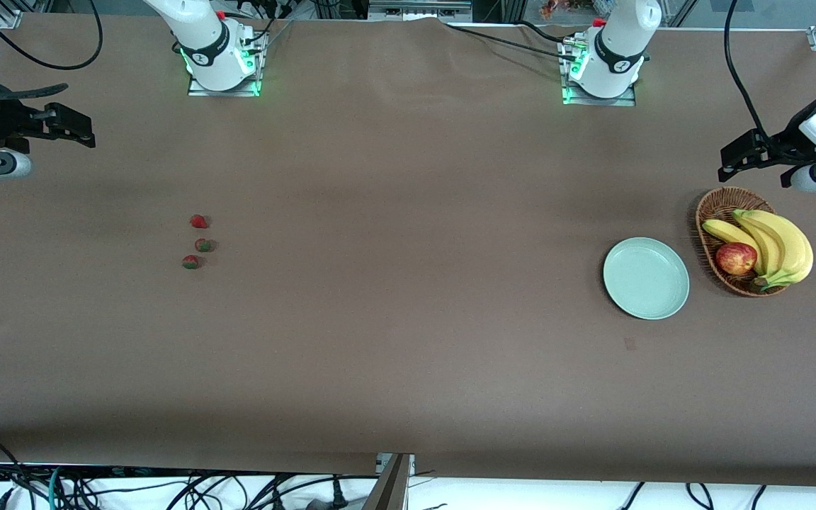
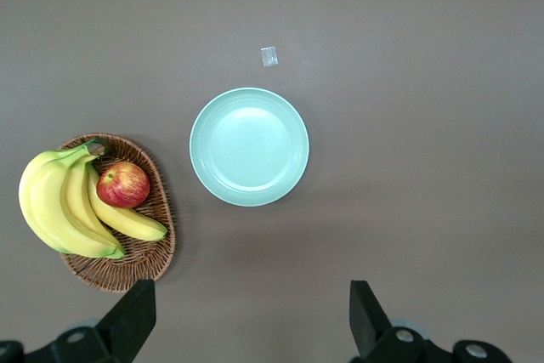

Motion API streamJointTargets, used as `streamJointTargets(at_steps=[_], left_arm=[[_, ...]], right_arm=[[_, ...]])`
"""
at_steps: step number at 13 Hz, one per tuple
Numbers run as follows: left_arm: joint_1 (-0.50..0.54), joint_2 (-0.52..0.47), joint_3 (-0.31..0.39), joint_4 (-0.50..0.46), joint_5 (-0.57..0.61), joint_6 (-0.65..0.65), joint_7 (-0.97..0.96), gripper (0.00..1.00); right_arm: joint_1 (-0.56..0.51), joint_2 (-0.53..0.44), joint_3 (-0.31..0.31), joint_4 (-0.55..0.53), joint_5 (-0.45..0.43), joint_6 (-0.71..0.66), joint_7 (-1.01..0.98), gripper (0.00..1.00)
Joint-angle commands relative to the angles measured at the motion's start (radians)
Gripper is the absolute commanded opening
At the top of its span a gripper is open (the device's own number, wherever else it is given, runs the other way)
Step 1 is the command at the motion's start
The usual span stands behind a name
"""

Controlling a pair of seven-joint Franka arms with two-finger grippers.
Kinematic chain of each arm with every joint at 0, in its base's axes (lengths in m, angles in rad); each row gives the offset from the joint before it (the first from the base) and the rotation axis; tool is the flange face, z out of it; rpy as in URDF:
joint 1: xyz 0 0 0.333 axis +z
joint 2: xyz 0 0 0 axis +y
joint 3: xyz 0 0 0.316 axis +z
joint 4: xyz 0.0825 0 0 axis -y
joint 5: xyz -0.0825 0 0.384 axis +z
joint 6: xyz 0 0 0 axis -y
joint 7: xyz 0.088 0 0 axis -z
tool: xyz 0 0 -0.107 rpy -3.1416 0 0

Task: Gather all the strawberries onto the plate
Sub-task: 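Reach the right gripper down to the group of strawberries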

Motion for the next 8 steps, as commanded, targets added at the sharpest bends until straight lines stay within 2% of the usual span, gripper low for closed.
streamJointTargets(at_steps=[1,5,8], left_arm=[[-0.007,0.019,0.002,0.042,-0.005,-0.026,-0.006,1.0],[-0.008,0.019,0.002,0.042,-0.005,-0.026,-0.006,1.0],[-0.01,0.019,0.0,0.042,-0.005,-0.027,-0.008,1.0]], right_arm=[[0.002,0.003,0.004,0.014,-0.015,-0.003,0.009,1.0],[-0.001,0.018,0.001,0.014,-0.007,0.004,0.01,1.0],[-0.001,0.081,-0.001,0.012,-0.007,0.039,0.009,1.0]])
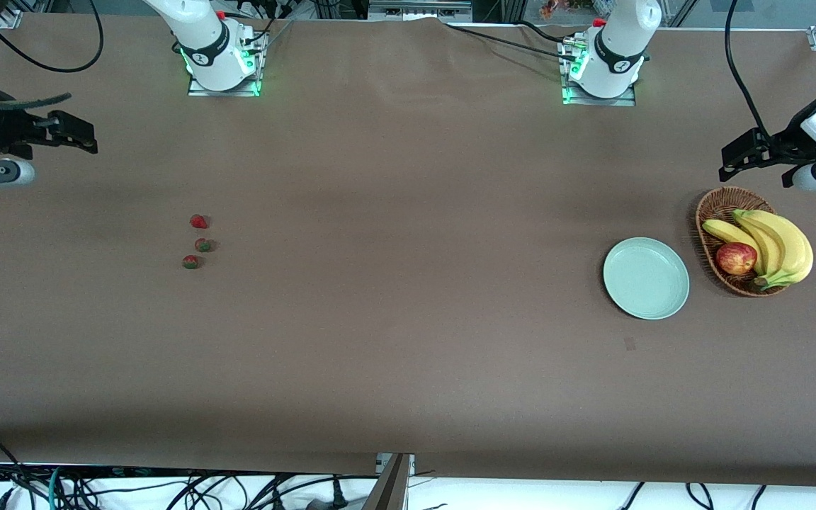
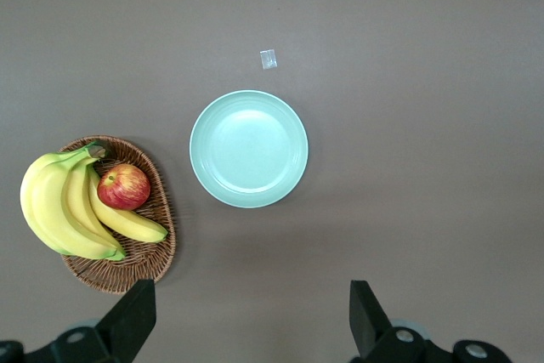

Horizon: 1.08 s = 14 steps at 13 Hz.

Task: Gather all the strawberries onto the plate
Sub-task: 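Reach the right gripper down to the group of strawberries, then grasp one red strawberry with the right gripper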

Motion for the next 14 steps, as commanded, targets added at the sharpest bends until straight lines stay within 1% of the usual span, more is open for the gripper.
streamJointTargets(at_steps=[1,4,5,8,11,12,14], left_arm=[[-0.008,0.018,-0.004,0.037,-0.005,-0.023,-0.008,1.0],[-0.008,0.018,-0.006,0.037,-0.005,-0.025,-0.008,1.0],[-0.008,0.018,-0.006,0.037,-0.005,-0.025,-0.01,1.0],[-0.008,0.018,-0.006,0.037,-0.005,-0.025,-0.01,1.0],[-0.008,0.018,-0.006,0.037,-0.005,-0.025,-0.008,1.0],[-0.008,0.018,-0.006,0.037,-0.005,-0.025,-0.008,1.0],[-0.008,0.018,-0.006,0.037,-0.005,-0.025,-0.01,1.0]], right_arm=[[0.0,0.072,0.0,0.009,-0.007,0.063,0.008,1.0],[0.015,0.213,0.009,0.011,-0.004,0.149,-0.001,1.0],[0.034,0.248,0.009,0.002,-0.006,0.205,-0.001,1.0],[0.034,0.377,0.009,-0.006,-0.006,0.325,-0.003,1.0],[0.034,0.448,0.009,-0.023,-0.009,0.403,-0.006,1.0],[0.034,0.466,0.008,-0.044,-0.015,0.44,-0.006,1.0],[0.025,0.471,0.002,-0.119,-0.023,0.52,-0.014,1.0]])
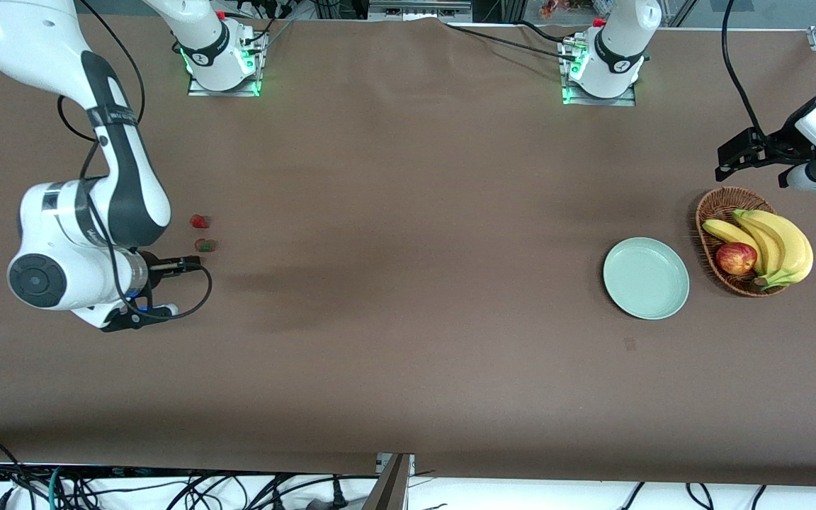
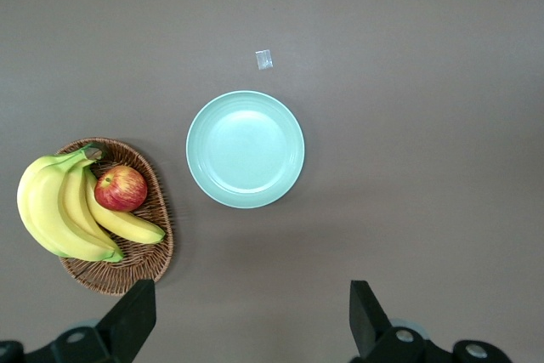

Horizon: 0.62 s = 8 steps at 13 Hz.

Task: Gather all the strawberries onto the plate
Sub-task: 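Grasp one red strawberry with the right gripper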

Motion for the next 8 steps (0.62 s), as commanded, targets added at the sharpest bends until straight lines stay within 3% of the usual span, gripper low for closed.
streamJointTargets(at_steps=[1,5,8], left_arm=[[-0.006,0.016,0.002,0.034,-0.005,-0.023,-0.009,1.0],[-0.006,0.016,0.002,0.034,-0.005,-0.023,-0.011,1.0],[-0.006,0.016,0.002,0.034,-0.005,-0.023,-0.011,1.0]], right_arm=[[-0.015,-0.013,-0.007,-0.097,-0.02,0.079,-0.026,1.0],[-0.048,-0.013,-0.03,-0.252,-0.018,0.237,-0.045,1.0],[-0.056,-0.004,-0.03,-0.297,-0.014,0.301,-0.034,1.0]])
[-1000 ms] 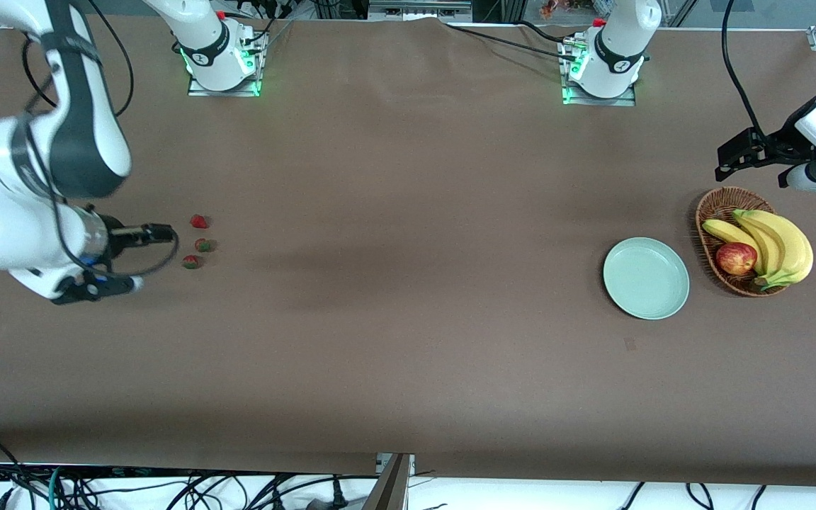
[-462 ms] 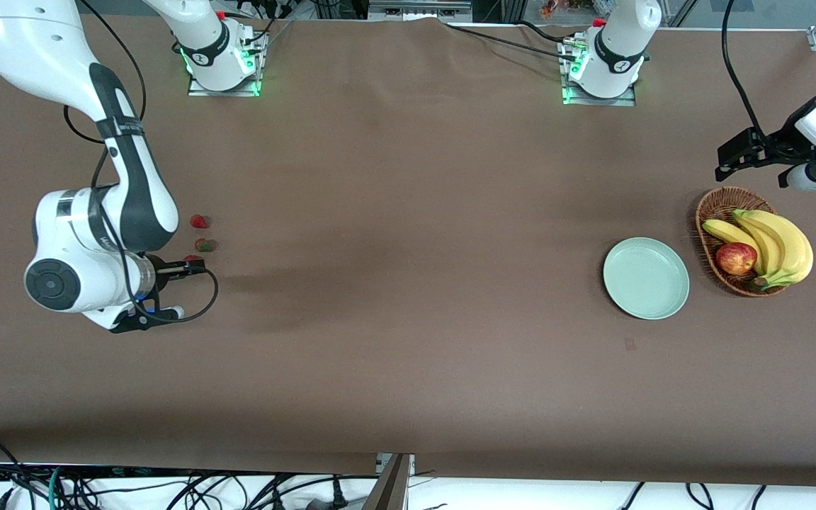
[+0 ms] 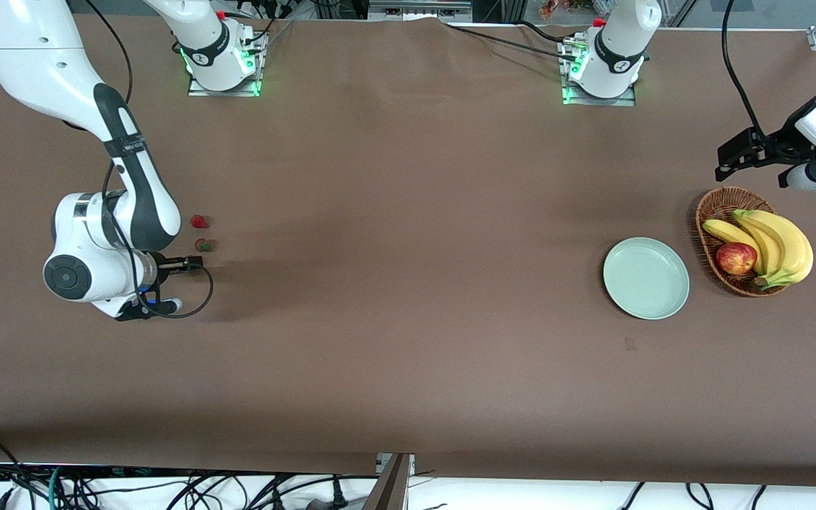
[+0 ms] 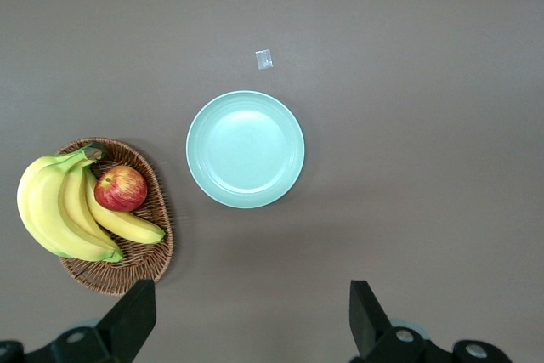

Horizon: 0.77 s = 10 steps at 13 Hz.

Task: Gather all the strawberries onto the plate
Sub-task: 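Grasp one red strawberry with the right gripper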

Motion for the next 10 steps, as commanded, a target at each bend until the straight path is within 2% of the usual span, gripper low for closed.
streamJointTargets(at_steps=[1,4,5,8,10], left_arm=[[-0.006,0.018,0.002,0.036,-0.005,-0.022,-0.008,1.0],[-0.006,0.018,0.002,0.036,-0.005,-0.022,-0.008,1.0],[-0.006,0.018,0.002,0.036,-0.005,-0.022,-0.009,1.0],[-0.006,0.018,0.002,0.036,-0.005,-0.022,-0.009,1.0],[-0.006,0.018,0.002,0.036,-0.005,-0.022,-0.011,1.0]], right_arm=[[-0.012,-0.006,0.008,-0.041,-0.008,0.038,-0.001,1.0],[-0.017,0.009,0.008,-0.045,-0.008,0.045,-0.001,0.98],[-0.019,0.014,0.008,-0.045,-0.008,0.045,-0.001,0.9],[-0.019,0.014,0.008,-0.052,-0.008,0.043,-0.001,0.46],[-0.019,0.014,0.008,-0.051,-0.006,0.039,0.002,0.26]])
